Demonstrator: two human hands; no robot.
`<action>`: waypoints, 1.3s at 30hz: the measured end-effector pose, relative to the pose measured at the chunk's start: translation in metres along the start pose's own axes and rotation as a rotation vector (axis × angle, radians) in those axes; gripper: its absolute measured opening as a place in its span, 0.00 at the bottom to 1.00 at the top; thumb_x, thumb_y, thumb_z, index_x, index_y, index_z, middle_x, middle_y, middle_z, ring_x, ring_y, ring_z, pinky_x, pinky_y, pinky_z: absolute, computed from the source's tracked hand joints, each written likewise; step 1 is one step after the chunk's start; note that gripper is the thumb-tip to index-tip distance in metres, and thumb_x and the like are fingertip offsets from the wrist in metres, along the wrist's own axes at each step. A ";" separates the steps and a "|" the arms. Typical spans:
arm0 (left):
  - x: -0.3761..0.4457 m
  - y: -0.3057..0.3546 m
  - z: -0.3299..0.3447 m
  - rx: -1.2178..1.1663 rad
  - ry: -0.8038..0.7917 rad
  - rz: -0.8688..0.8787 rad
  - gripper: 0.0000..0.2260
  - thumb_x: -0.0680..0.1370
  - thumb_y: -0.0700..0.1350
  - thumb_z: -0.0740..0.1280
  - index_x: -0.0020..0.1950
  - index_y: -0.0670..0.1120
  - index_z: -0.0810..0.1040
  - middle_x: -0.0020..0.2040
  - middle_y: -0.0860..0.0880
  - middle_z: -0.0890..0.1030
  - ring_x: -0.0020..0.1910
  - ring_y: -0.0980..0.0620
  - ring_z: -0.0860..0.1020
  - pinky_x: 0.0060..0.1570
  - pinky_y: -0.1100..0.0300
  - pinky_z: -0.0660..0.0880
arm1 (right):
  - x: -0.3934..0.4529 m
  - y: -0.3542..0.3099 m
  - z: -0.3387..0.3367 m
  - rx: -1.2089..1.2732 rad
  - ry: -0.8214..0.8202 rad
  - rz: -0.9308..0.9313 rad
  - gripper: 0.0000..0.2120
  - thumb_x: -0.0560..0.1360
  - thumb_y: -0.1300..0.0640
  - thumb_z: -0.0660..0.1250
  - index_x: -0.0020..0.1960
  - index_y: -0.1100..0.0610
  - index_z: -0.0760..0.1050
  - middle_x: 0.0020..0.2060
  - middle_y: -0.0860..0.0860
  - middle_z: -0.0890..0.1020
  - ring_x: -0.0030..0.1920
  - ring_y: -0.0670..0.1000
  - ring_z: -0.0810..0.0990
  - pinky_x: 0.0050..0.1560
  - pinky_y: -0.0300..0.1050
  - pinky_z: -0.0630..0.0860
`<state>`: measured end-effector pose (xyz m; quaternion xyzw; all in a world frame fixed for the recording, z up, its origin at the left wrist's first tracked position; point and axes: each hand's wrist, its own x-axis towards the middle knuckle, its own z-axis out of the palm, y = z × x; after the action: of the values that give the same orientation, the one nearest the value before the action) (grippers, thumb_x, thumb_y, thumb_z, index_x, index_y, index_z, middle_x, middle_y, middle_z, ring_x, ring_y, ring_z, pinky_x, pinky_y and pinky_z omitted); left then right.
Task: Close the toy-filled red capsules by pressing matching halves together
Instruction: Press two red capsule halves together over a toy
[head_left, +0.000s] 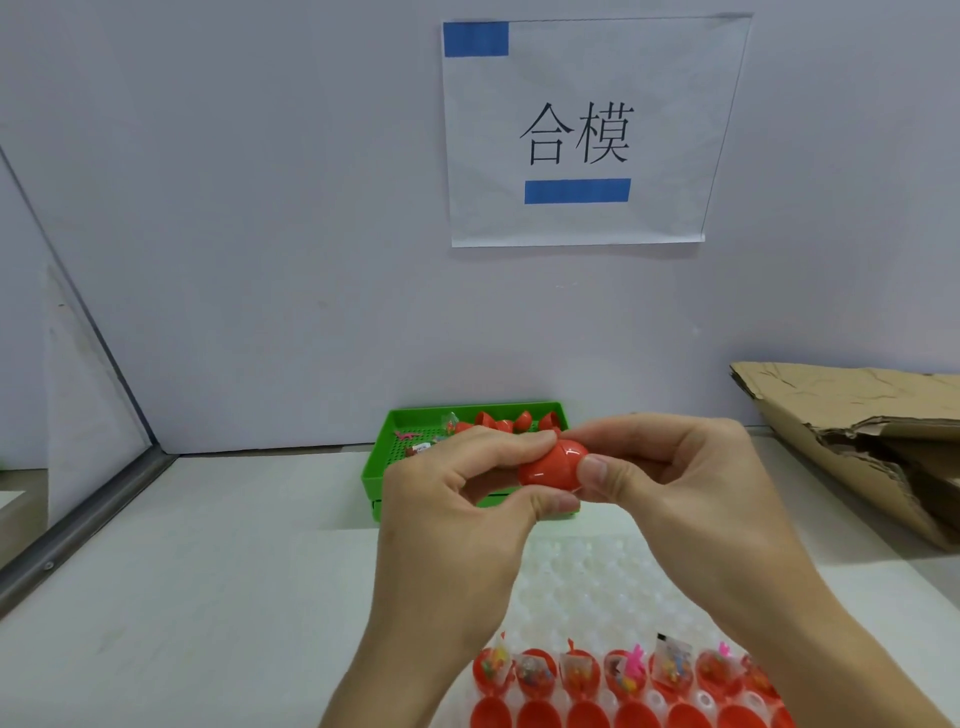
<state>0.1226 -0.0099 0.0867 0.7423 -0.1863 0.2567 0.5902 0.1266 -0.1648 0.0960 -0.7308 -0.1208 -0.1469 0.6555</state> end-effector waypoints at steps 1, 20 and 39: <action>0.000 0.000 0.001 0.023 0.007 0.015 0.18 0.63 0.37 0.80 0.45 0.58 0.86 0.43 0.60 0.85 0.47 0.59 0.83 0.47 0.69 0.79 | 0.000 0.000 0.001 0.003 0.018 -0.006 0.15 0.71 0.66 0.75 0.37 0.45 0.85 0.36 0.45 0.87 0.39 0.45 0.87 0.41 0.32 0.80; 0.000 -0.003 0.003 -0.087 -0.029 -0.025 0.16 0.66 0.33 0.78 0.47 0.51 0.86 0.44 0.55 0.86 0.45 0.56 0.84 0.44 0.69 0.79 | 0.006 0.004 -0.010 0.065 -0.083 0.070 0.09 0.63 0.55 0.75 0.43 0.52 0.86 0.40 0.53 0.87 0.42 0.52 0.87 0.49 0.47 0.80; 0.001 -0.003 0.003 -0.012 0.009 0.037 0.19 0.64 0.32 0.79 0.46 0.54 0.87 0.43 0.57 0.86 0.47 0.57 0.83 0.46 0.68 0.79 | 0.003 0.005 -0.006 0.064 -0.051 -0.020 0.07 0.68 0.65 0.75 0.39 0.54 0.85 0.35 0.51 0.87 0.37 0.50 0.87 0.40 0.35 0.80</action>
<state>0.1252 -0.0121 0.0844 0.7340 -0.1990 0.2695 0.5908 0.1313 -0.1711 0.0932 -0.7116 -0.1496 -0.1308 0.6739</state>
